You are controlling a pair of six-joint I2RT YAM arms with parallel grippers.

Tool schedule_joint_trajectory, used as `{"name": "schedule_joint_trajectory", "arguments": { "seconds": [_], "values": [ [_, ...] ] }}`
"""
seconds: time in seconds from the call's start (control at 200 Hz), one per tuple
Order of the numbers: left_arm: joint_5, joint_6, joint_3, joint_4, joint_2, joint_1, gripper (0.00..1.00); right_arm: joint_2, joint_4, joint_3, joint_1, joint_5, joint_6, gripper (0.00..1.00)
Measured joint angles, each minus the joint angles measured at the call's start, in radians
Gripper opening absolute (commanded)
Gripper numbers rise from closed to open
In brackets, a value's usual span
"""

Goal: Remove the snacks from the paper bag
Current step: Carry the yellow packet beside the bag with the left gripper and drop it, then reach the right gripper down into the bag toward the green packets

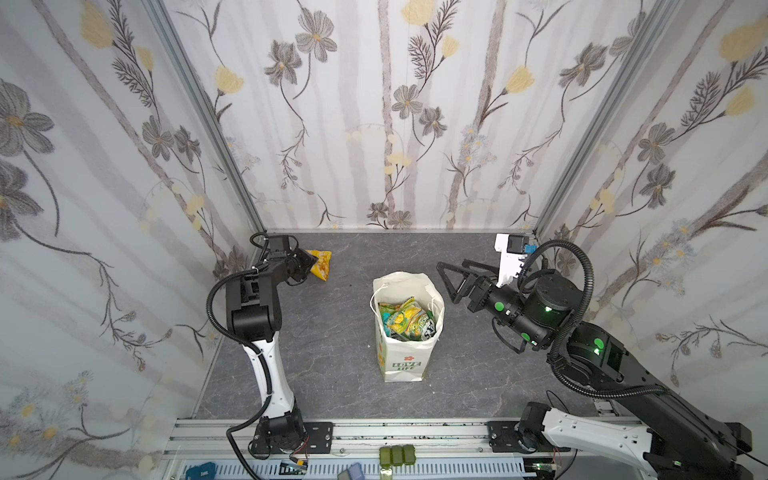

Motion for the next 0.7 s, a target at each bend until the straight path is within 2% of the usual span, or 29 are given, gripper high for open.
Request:
{"name": "schedule_joint_trajectory", "arguments": {
  "seconds": [0.105, 0.195, 0.275, 0.52, 0.7],
  "values": [
    [-0.022, 0.045, 0.005, -0.045, -0.02, 0.0, 0.74, 0.011, -0.017, 0.014, 0.0, -0.005, -0.002, 0.99],
    [-0.043, 0.07, 0.005, -0.081, -0.043, 0.0, 0.9, 0.018, -0.031, 0.031, -0.001, -0.009, -0.003, 0.99],
    [-0.066, 0.093, 0.005, -0.111, -0.065, 0.0, 1.0, 0.021, -0.036, 0.043, -0.001, -0.023, -0.003, 0.99],
    [-0.108, 0.147, -0.017, -0.184, -0.174, 0.0, 1.0, 0.024, -0.058, 0.058, -0.001, -0.049, 0.001, 0.99],
    [-0.079, 0.148, -0.122, -0.173, -0.387, -0.008, 1.0, 0.087, -0.14, 0.135, -0.001, -0.058, -0.005, 0.95]
  ]
}}
